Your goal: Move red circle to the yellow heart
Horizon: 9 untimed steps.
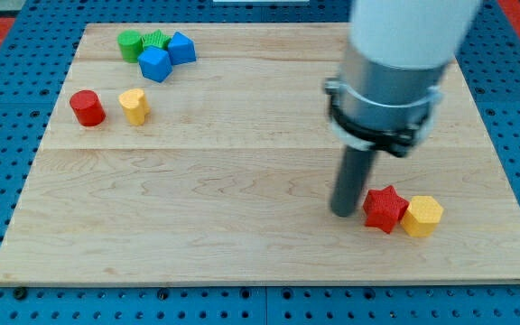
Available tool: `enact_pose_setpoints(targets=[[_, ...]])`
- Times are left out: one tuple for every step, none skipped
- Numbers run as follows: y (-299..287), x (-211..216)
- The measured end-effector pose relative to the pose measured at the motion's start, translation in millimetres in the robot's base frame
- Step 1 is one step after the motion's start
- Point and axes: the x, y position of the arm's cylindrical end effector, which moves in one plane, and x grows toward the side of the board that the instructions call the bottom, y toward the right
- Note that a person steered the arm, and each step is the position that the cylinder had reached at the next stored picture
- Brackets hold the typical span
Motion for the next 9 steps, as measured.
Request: enact_pose_setpoints(targets=[[-127, -2], [-216, -4], [-310, -42], [-366, -77], [-366, -77], [-353, -118], [-353, -154], [-351, -176], [-312, -176]])
